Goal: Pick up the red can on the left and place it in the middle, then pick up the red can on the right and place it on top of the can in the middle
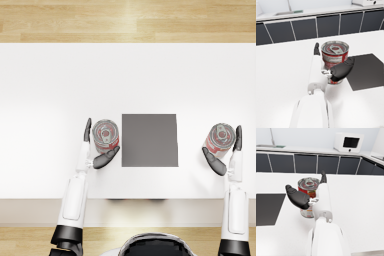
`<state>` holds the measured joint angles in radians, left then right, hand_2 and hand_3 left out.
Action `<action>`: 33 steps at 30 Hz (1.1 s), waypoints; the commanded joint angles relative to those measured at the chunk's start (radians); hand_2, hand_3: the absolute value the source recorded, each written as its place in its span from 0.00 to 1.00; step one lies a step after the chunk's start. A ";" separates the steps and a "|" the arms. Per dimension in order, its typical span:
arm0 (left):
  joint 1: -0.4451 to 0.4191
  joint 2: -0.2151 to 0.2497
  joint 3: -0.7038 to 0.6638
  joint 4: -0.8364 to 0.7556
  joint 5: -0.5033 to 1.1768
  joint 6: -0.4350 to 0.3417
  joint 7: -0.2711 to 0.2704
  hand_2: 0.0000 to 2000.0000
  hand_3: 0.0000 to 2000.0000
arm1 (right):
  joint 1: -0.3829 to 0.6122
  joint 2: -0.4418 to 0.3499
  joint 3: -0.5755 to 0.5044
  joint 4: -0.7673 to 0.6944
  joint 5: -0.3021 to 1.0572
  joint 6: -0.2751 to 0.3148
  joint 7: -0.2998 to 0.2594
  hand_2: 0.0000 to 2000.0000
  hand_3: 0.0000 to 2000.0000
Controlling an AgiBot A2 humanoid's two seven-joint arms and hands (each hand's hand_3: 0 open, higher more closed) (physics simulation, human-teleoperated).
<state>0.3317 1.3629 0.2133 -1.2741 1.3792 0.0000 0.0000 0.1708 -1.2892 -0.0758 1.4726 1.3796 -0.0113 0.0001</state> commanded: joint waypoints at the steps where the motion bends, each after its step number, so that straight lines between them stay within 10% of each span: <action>1: 0.028 0.012 0.008 0.041 0.000 0.000 0.000 0.00 0.00 | 0.034 -0.003 0.014 -0.044 0.000 -0.009 0.001 0.00 0.00; 16: 0.112 0.069 -0.007 0.246 -0.001 -0.011 -0.001 0.00 0.00 | 0.105 -0.032 0.026 -0.234 0.000 0.003 0.000 0.00 0.00; 17: 0.105 0.069 -0.020 0.231 -0.001 -0.011 -0.001 0.68 0.16 | 0.097 -0.033 0.019 -0.212 0.000 0.002 0.000 0.68 0.16; 18: 0.099 0.070 -0.026 0.208 -0.001 -0.019 -0.001 1.00 0.33 | 0.097 -0.034 0.012 -0.207 0.000 0.007 0.000 1.00 0.33; 21: 0.098 0.075 -0.028 0.160 0.000 -0.027 -0.001 1.00 0.76 | 0.108 -0.040 0.004 -0.165 0.000 0.037 0.001 1.00 0.76; 33: 0.138 0.126 0.167 -0.038 0.000 -0.024 -0.005 1.00 0.76 | 0.175 -0.061 0.062 0.066 0.000 0.062 0.007 1.00 0.76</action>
<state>0.4386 1.4757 0.3367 -1.3120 1.3794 -0.0253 -0.0055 0.3101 -1.3494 -0.0245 1.5147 1.3796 0.0530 0.0075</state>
